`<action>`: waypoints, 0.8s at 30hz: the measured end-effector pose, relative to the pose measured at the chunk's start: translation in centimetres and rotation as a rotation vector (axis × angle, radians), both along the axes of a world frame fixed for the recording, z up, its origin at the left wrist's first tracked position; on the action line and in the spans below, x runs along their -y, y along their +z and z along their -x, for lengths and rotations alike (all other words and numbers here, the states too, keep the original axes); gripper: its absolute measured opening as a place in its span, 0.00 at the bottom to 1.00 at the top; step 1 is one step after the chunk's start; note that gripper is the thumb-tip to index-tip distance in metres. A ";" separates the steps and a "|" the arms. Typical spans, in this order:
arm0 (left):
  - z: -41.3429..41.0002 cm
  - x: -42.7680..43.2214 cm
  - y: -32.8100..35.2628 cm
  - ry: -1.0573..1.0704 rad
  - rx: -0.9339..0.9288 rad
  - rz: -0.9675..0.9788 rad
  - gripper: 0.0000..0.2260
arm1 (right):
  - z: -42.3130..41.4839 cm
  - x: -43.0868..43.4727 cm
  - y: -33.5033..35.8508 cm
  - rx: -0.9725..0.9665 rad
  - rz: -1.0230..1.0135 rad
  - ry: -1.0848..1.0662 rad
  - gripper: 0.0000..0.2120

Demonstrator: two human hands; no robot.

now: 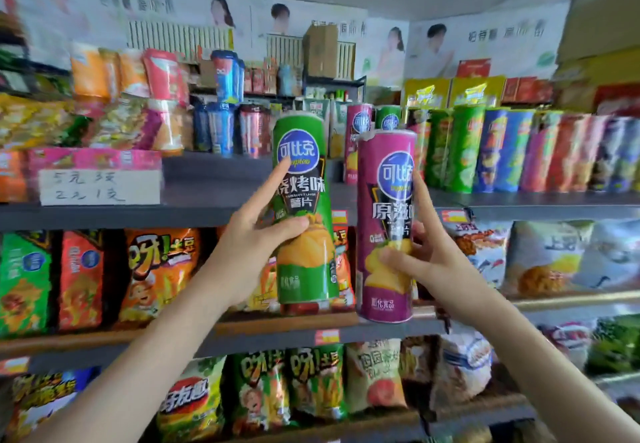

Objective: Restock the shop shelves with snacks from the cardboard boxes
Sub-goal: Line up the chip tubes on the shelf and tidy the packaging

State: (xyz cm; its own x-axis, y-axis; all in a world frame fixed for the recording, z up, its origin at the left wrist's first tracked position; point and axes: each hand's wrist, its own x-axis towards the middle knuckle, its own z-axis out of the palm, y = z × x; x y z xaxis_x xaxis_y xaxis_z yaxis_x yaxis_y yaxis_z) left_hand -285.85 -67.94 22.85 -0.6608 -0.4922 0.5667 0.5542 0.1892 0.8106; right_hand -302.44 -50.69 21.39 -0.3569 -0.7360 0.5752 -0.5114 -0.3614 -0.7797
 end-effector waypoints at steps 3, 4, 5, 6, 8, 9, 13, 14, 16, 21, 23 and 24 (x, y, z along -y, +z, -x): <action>4.2 -0.9 2.2 0.071 -0.061 0.037 0.32 | 5.2 -1.1 2.3 -0.049 0.000 -0.014 0.45; 5.4 -1.0 2.8 0.088 -0.073 0.057 0.33 | 6.9 -1.1 2.9 -0.043 0.014 -0.014 0.46; 6.4 -1.0 3.4 0.109 -0.074 0.088 0.35 | 8.4 -0.8 3.6 -0.042 0.030 -0.020 0.46; 7.3 -1.0 3.9 0.136 -0.069 0.118 0.35 | 9.8 -0.4 4.3 -0.050 0.045 -0.023 0.47; 8.9 -0.6 4.9 0.189 -0.070 0.138 0.34 | 12.5 1.0 5.4 -0.015 0.087 -0.026 0.47; 9.5 -0.2 5.4 0.212 -0.076 0.132 0.34 | 13.8 2.0 6.0 0.022 0.093 -0.035 0.47; 11.7 2.2 6.8 0.306 -0.130 0.098 0.33 | 18.7 7.6 7.6 0.080 0.070 -0.062 0.45; 12.3 3.0 7.0 0.326 -0.136 0.084 0.33 | 19.7 9.1 7.8 0.082 0.049 -0.063 0.45; 13.5 4.6 7.4 0.366 -0.142 0.075 0.33 | 21.2 11.9 8.0 0.079 0.007 -0.066 0.41; 16.1 8.8 8.0 0.428 -0.165 0.087 0.33 | 24.2 18.2 8.4 -0.065 -0.095 -0.094 0.40; 17.1 10.4 8.3 0.435 -0.165 0.089 0.34 | 25.2 19.9 8.6 -0.095 -0.131 -0.092 0.43; 17.6 11.1 8.5 0.434 -0.150 0.107 0.34 | 25.6 20.5 8.6 -0.103 -0.142 -0.096 0.43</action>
